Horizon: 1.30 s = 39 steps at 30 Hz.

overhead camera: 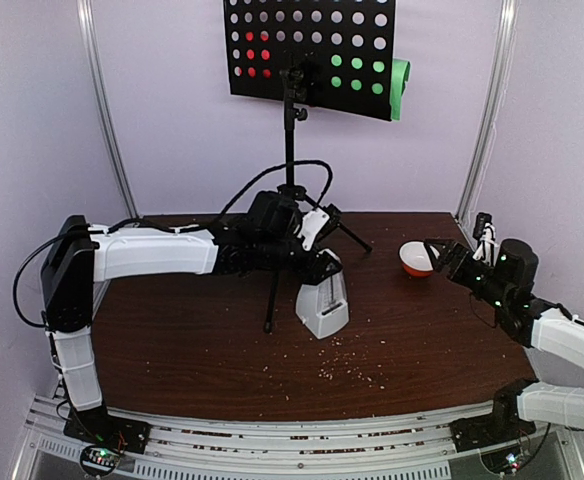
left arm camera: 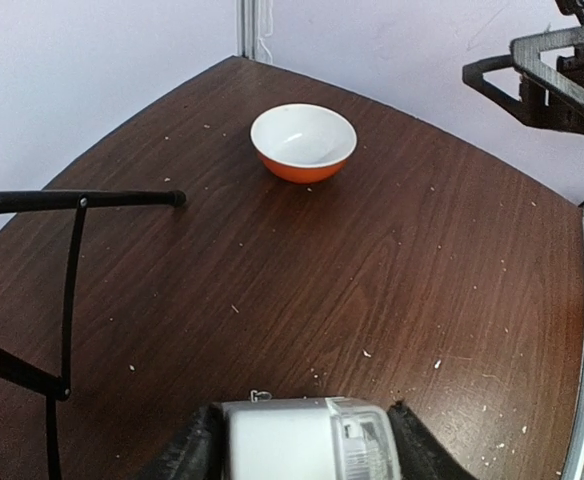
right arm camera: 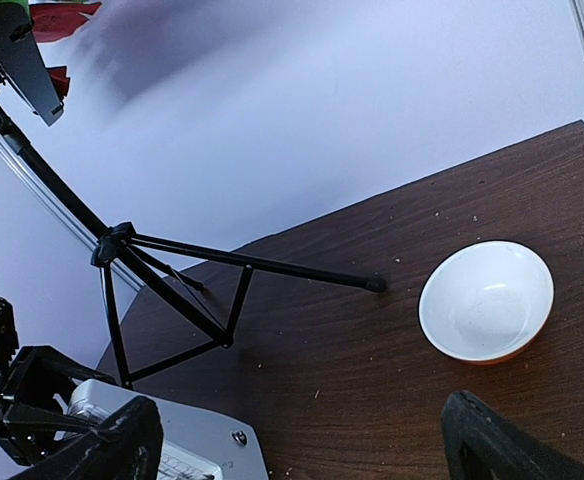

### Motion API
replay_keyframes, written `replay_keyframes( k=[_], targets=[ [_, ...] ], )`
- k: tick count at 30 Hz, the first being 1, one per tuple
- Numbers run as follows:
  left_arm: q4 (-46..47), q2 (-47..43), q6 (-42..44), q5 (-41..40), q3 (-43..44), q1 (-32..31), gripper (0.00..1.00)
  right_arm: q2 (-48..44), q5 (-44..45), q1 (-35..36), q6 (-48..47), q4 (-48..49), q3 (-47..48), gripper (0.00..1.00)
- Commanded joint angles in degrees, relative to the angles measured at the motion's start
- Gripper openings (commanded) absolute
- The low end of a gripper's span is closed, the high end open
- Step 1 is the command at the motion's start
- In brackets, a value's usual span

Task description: Pack up the instrument practice props

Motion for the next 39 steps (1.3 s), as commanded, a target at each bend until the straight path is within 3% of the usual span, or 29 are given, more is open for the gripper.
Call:
replay_keyframes(
  k=[1, 4, 8, 12, 14, 16, 18, 21, 24, 32, 39],
  targets=[
    [0.0, 0.1, 0.7, -3.8, 1.5, -0.4, 0.49, -0.6, 0.5, -0.3, 0.1, 0.9, -0.6, 1.00],
    [0.0, -0.2, 0.2, -5.0, 1.2, -0.8, 0.43, -1.2, 1.5, -0.3, -0.1, 0.4, -0.8, 1.00],
    [-0.4, -0.7, -2.3, -8.4, 1.1, -1.5, 0.41, -2.1, 2.0, -0.3, -0.8, 0.2, -0.8, 1.00],
    [-3.0, -1.7, -11.7, -17.8, 1.3, -3.0, 0.44, -2.5, 5.0, -0.3, 2.0, -1.7, -0.4, 1.00],
    [-2.9, -2.2, -15.5, -18.8, 0.7, -4.0, 0.45, -2.0, 5.0, -0.3, 3.3, -4.0, 0.5, 1.00],
    [-2.7, -2.4, -18.5, -18.6, 0.3, -5.1, 0.51, -0.9, 3.7, -0.3, 3.9, -5.7, 1.7, 1.00],
    [-1.5, -2.5, -20.6, -16.8, -0.2, -6.3, 0.70, 0.5, 1.2, -0.2, 3.9, -6.9, 2.5, 1.00],
    [1.7, -3.1, -22.6, -12.6, -1.8, -7.6, 0.83, 1.2, -1.8, -0.2, 4.0, -6.9, 2.5, 1.00],
    [3.8, -3.9, -24.1, -9.8, -3.9, -8.3, 0.90, 1.0, -3.6, -0.2, 4.2, -6.5, 1.9, 1.00],
    [4.4, -4.8, -25.3, -6.8, -8.0, -9.5, 0.96, -0.1, -5.5, 1.1, 4.1, -7.1, -0.4, 1.00],
    [4.3, -5.3, -24.5, -6.6, -10.7, -11.7, 0.96, 3.4, -3.5, 7.4, 4.9, -9.8, -0.7, 0.96]
  ],
)
